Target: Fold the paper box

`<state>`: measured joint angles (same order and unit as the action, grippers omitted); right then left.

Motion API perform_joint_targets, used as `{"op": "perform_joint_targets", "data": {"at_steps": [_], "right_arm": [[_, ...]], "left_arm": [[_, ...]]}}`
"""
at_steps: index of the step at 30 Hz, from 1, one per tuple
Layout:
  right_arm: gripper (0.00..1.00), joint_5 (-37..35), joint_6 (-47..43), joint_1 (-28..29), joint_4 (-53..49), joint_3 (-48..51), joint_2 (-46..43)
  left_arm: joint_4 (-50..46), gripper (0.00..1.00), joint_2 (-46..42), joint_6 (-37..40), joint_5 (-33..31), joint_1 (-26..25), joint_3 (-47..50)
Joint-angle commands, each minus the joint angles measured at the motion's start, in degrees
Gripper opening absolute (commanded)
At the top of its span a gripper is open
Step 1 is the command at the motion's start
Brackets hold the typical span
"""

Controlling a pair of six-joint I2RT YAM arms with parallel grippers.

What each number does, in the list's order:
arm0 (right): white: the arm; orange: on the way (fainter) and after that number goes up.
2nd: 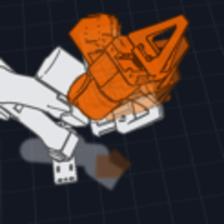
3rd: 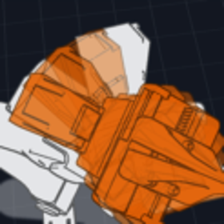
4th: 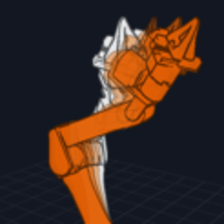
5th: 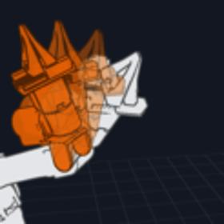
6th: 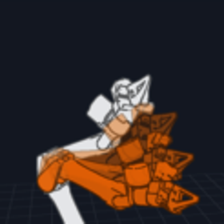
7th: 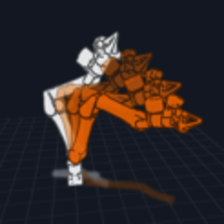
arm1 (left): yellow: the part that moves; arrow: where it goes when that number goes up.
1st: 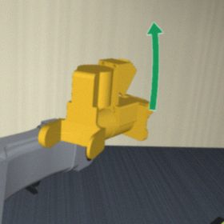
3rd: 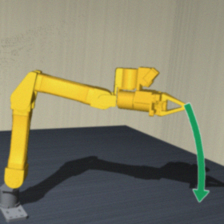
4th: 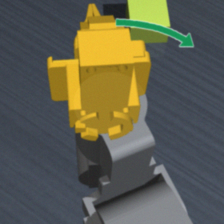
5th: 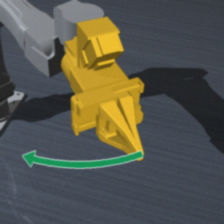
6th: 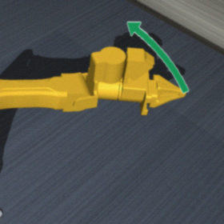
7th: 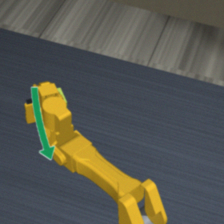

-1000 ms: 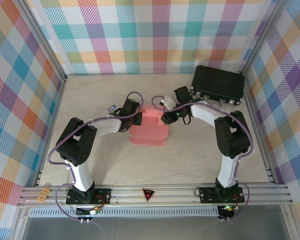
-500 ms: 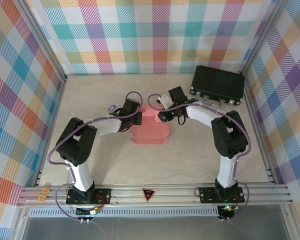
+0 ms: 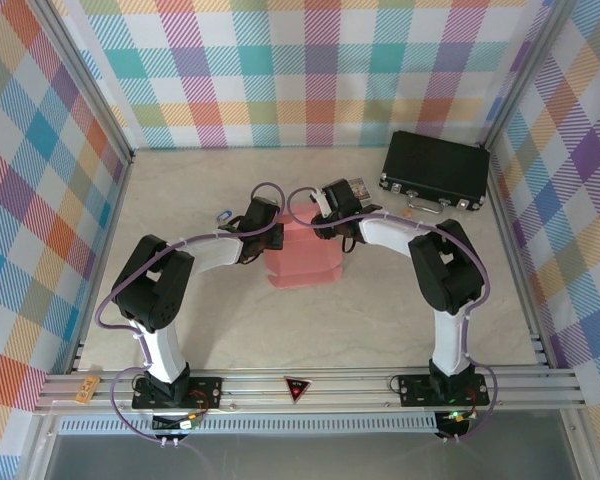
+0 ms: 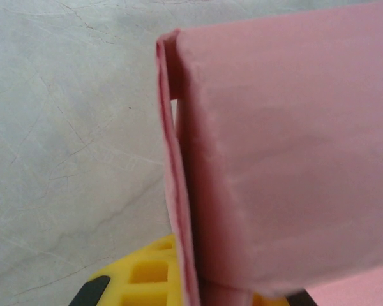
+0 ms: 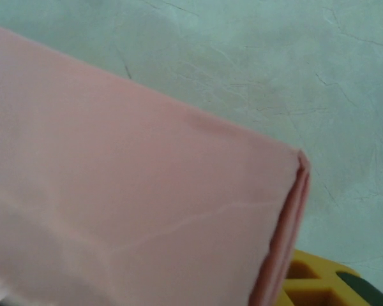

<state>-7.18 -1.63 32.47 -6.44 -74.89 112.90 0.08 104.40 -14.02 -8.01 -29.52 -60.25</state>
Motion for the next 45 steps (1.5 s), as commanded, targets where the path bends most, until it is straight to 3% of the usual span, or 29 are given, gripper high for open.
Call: {"op": "perform_joint_targets", "data": {"at_steps": [1,17,35,45], "right_arm": [[0.36,-2.9,3.1,0.4,2.8,-0.1,1.3],[0.20,-17.7,8.1,3.9,4.7,0.3,2.6],[0.15,-32.0,17.5,6.6,-5.9,-6.4,7.5],[0.11,-34.8,21.4,7.3,-9.0,-8.4,9.6]], "left_arm": [[-3.9,0.00,0.4,0.8,2.6,-1.0,-0.5],[-5.0,0.00,0.8,0.4,3.8,-1.0,-1.8],[-5.5,0.00,1.9,0.2,3.9,-1.0,-2.5],[-5.5,0.00,2.3,0.1,4.1,-1.0,-2.9]]}}
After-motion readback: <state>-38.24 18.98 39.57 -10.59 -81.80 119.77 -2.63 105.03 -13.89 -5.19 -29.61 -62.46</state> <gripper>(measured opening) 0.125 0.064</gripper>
